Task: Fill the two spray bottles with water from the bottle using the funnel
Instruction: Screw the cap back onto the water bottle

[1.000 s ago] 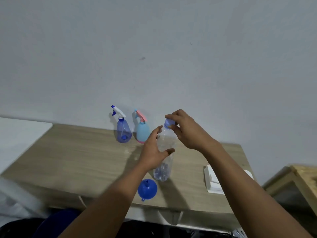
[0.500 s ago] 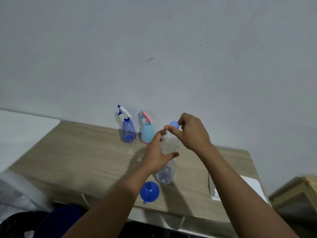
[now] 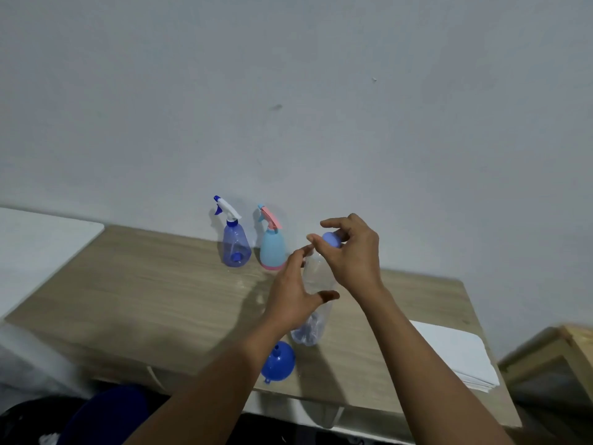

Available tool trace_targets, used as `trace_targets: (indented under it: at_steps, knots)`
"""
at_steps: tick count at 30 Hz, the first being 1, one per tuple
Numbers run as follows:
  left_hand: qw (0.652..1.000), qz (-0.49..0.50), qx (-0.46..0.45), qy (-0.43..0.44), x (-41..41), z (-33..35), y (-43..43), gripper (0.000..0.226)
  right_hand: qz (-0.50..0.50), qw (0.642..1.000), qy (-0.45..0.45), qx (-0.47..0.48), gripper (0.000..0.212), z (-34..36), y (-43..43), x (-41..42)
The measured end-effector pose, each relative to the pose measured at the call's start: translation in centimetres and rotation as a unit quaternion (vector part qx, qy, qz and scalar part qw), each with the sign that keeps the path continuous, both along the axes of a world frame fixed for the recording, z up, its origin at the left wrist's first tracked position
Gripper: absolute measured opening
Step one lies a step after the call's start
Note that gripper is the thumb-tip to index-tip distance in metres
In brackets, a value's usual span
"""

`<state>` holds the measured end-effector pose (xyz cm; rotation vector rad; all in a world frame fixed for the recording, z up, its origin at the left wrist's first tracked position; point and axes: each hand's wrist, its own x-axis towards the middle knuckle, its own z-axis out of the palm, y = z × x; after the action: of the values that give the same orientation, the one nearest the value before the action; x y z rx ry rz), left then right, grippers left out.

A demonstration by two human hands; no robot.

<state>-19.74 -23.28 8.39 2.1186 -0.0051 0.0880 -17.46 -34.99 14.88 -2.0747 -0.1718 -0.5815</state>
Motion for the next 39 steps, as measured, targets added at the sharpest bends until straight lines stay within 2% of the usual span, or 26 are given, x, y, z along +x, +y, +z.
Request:
trace_targets:
  at_steps: [3, 6, 8, 15, 18, 20, 25, 27, 29, 34, 39]
  knots:
    - [1.000, -0.005, -0.010, 0.004, -0.2, -0.1, 0.5, 0.098, 0.000, 1.000, 0.028, 0.005, 0.039, 0.3, 0.4, -0.1]
    - [0.999, -0.016, -0.033, 0.005, -0.2, 0.0, 1.4, 0.097, 0.105, 0.993, 0.052, 0.026, 0.040, 0.6, -0.2, -0.6]
    - [0.999, -0.023, -0.038, 0.001, -0.2, 0.2, 1.7, 0.096, 0.139, 0.988, 0.061, 0.014, 0.037, 0.8, -0.4, -0.7]
    - [0.999, -0.037, -0.027, -0.002, 0.1, 0.9, 1.1, 0.091, 0.083, 0.992, 0.060, 0.078, 0.044, 0.7, -0.7, -0.6]
    - [0.998, -0.042, -0.046, -0.008, 0.1, 0.7, 1.3, 0.093, 0.096, 0.990, 0.065, 0.079, 0.062, -0.3, -0.4, -1.1]
    - [0.997, -0.054, -0.056, -0.012, 0.0, 0.3, 1.6, 0.098, 0.112, 0.987, 0.081, 0.082, 0.077, -1.7, -0.2, -1.7]
    - [0.994, -0.090, -0.040, 0.036, -1.0, -1.5, 3.0, 0.126, 0.084, 0.983, 0.132, 0.097, 0.093, -6.2, -0.5, -2.6]
    - [0.995, -0.081, -0.010, 0.063, -1.6, -3.5, 4.2, 0.130, 0.079, 0.978, 0.160, 0.106, 0.096, -8.4, -0.8, -3.0]
    - [0.992, -0.069, 0.046, 0.093, -2.3, -6.1, 5.5, 0.128, 0.079, 0.974, 0.188, 0.101, 0.090, -10.8, -1.0, -3.4]
    - [0.968, -0.061, 0.169, 0.175, -4.0, -11.9, 8.0, 0.110, 0.046, 0.969, 0.217, 0.107, 0.087, -14.9, -0.5, -4.0]
    - [0.955, -0.052, 0.237, 0.171, -5.1, -14.5, 8.6, 0.085, 0.023, 0.971, 0.208, 0.113, 0.077, -16.7, 0.5, -4.5]
